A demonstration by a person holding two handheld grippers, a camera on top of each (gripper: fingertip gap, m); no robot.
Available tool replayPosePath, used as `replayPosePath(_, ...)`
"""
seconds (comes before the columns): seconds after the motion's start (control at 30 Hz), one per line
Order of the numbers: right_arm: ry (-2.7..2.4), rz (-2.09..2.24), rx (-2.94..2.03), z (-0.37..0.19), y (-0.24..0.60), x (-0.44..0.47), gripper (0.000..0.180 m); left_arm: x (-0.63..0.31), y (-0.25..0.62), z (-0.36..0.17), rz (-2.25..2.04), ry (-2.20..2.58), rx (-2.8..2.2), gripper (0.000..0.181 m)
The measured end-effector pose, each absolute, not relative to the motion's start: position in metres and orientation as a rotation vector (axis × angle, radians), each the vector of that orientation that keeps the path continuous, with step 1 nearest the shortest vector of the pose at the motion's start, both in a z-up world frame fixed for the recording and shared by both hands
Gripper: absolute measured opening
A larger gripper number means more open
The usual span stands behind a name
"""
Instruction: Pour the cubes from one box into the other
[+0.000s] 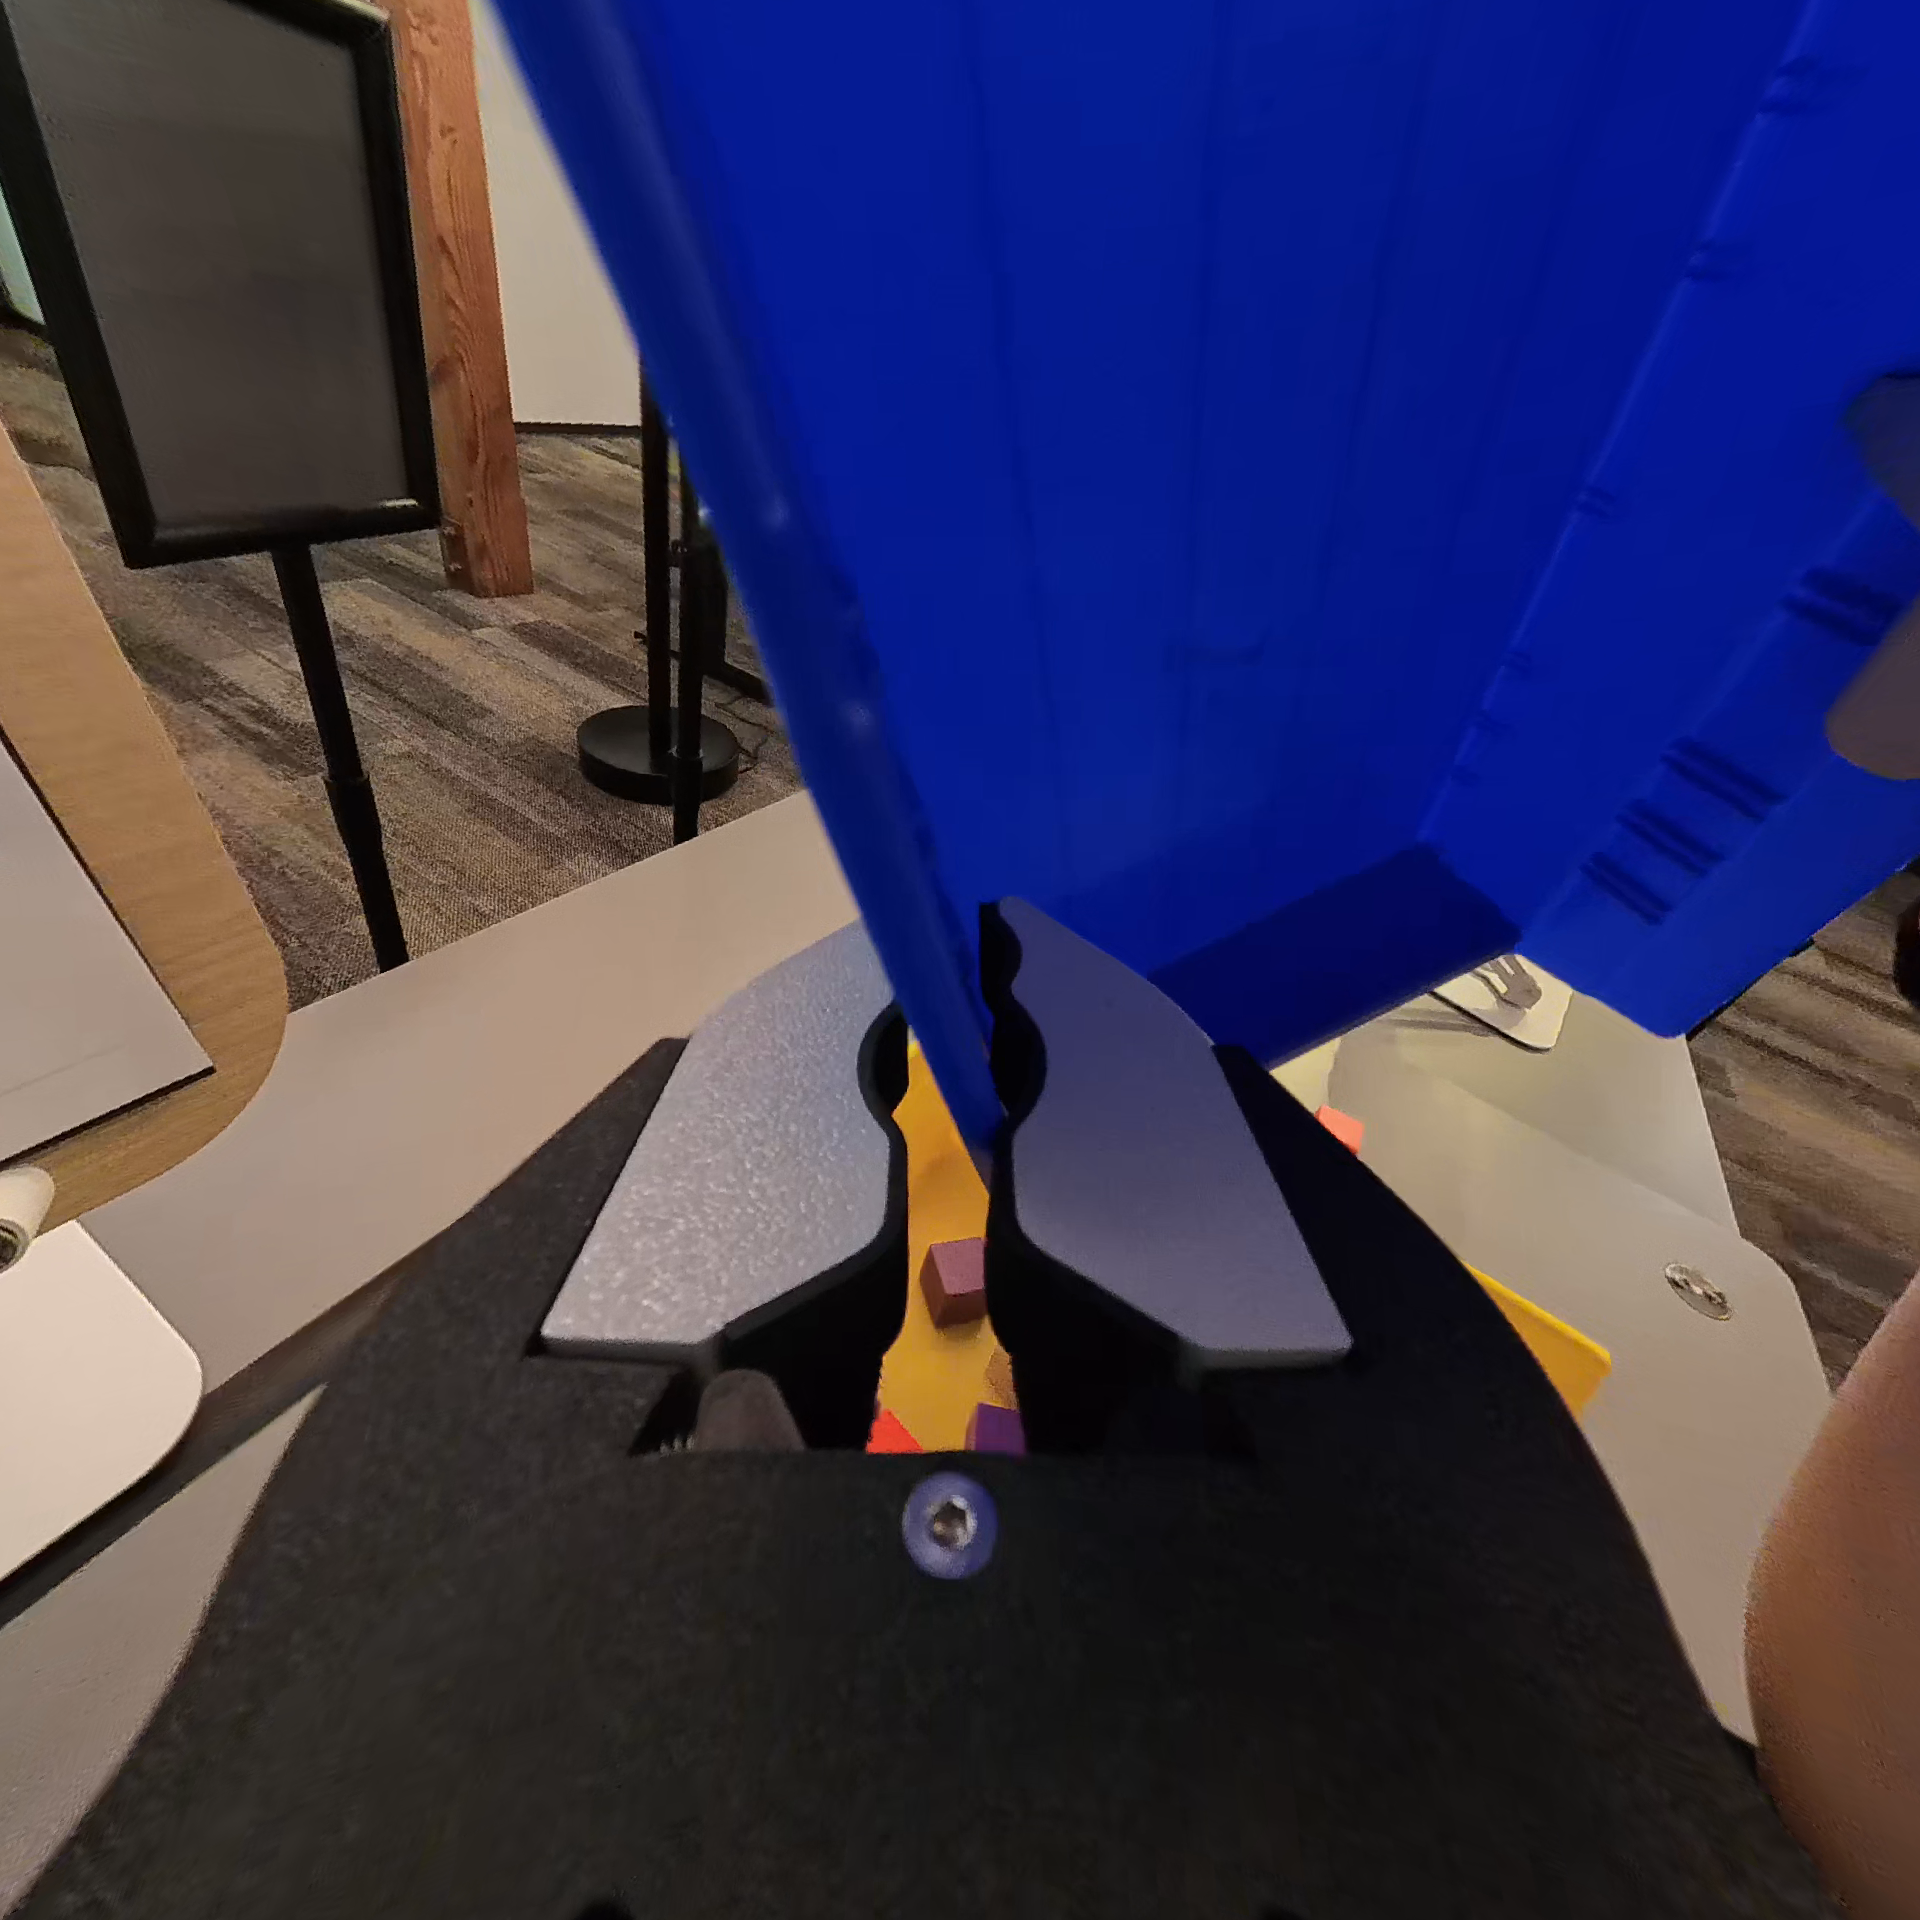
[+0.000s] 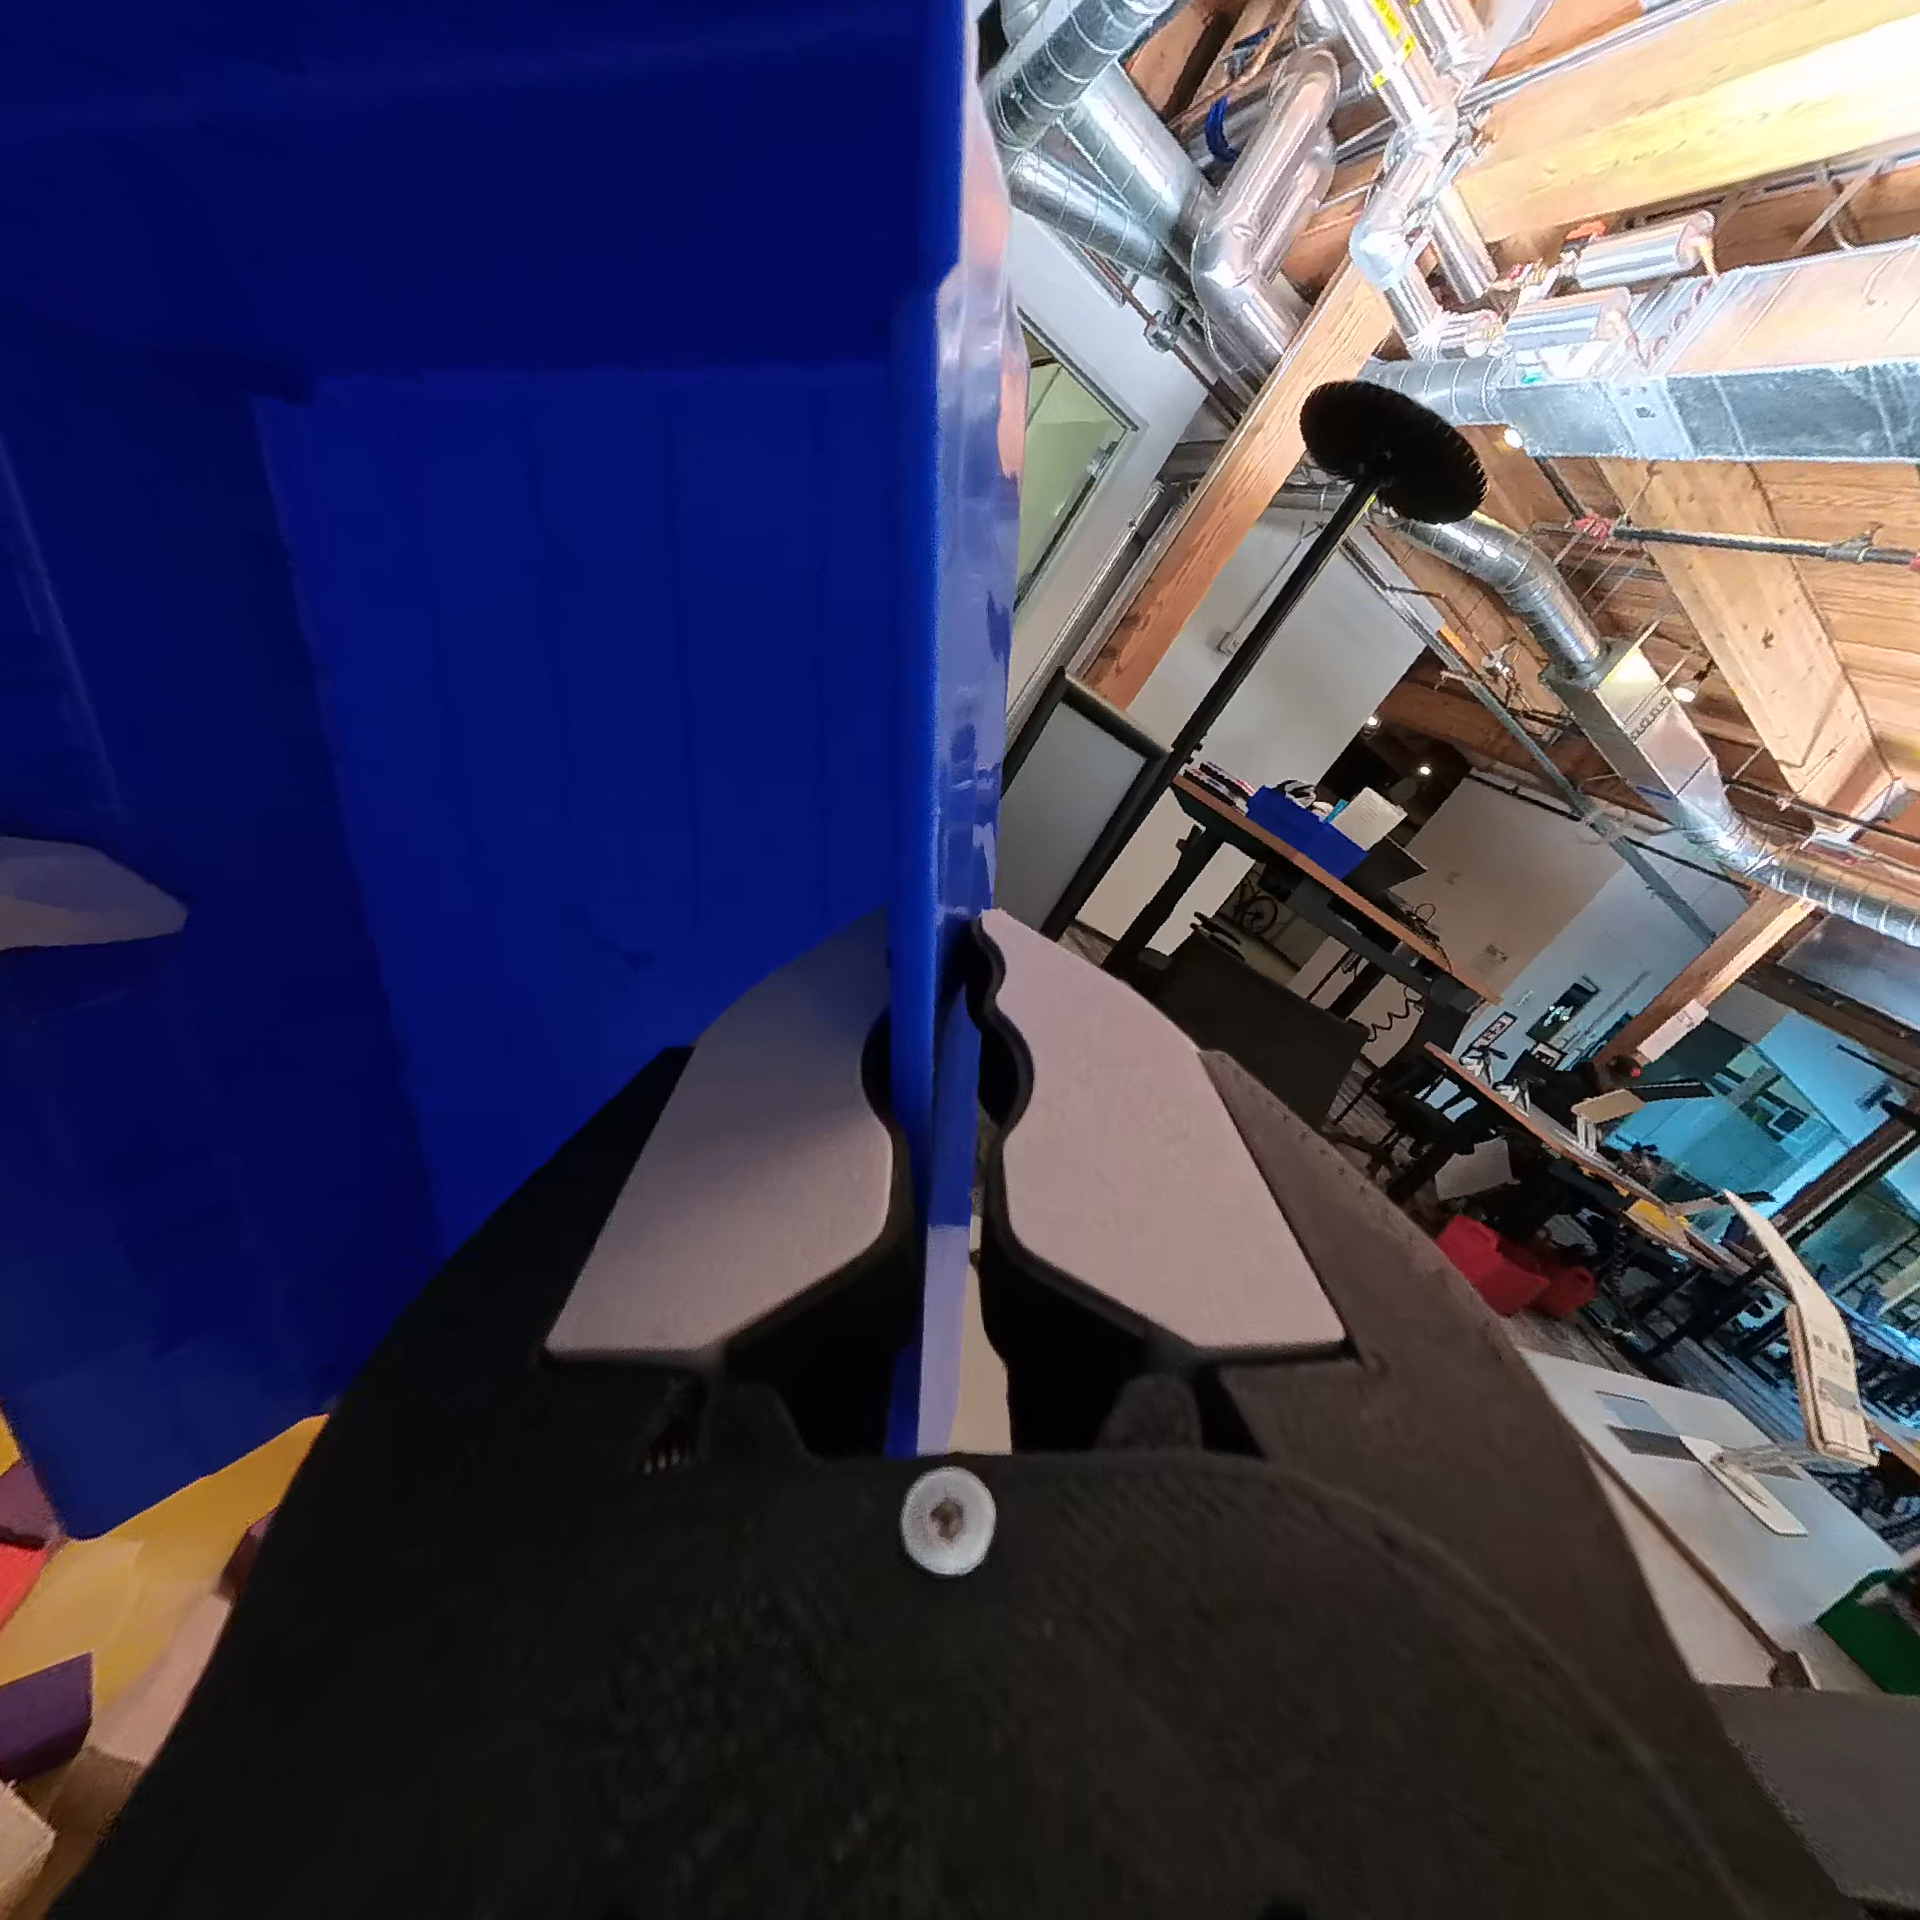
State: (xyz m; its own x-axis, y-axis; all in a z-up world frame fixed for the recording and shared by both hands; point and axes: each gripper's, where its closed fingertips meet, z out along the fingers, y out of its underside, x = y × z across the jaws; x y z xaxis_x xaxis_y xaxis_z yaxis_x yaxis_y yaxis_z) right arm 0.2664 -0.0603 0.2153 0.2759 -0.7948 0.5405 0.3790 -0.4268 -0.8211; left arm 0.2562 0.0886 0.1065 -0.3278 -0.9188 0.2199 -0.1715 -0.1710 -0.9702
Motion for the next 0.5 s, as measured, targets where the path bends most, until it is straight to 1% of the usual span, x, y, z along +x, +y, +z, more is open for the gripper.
replayPosePath(0.1, 0.454, -1.367, -1.518, 0.212, -0.069, 0.271, 0.005, 0.253, 0.079, 0.105, -1.559, 1.503, -1.335, 0.012)
replayPosePath(0.17, 0.526, -1.354, -1.565, 0.207, -0.082, 0.279, 0.003, 0.251, 0.064, 0.104, -1.603, 1.565, -1.357, 0.018)
replayPosePath(0.27, 0.619, -1.226, -1.741, 0.199, -0.102, 0.304, 0.005, 0.251, 0.036, 0.104, -1.714, 1.629, -1.368, 0.028)
replayPosePath(0.33, 0.683, -1.078, -1.899, 0.194, -0.119, 0.327, 0.005, 0.249, 0.010, 0.110, -1.888, 1.676, -1.341, 0.041)
replayPosePath(0.37, 0.725, -0.985, -1.973, 0.190, -0.131, 0.339, 0.006, 0.246, -0.002, 0.114, -1.985, 1.699, -1.315, 0.043)
replayPosePath(0.4, 0.778, -0.884, -2.053, 0.182, -0.144, 0.351, 0.005, 0.242, -0.012, 0.118, -2.077, 1.720, -1.291, 0.044)
replayPosePath(0.43, 0.843, -0.767, -2.135, 0.170, -0.158, 0.361, 0.005, 0.238, -0.019, 0.123, -2.159, 1.737, -1.267, 0.042)
replayPosePath(0.5, 1.004, -0.522, -2.288, 0.137, -0.192, 0.378, 0.007, 0.230, -0.024, 0.130, -2.249, 1.756, -1.246, 0.042)
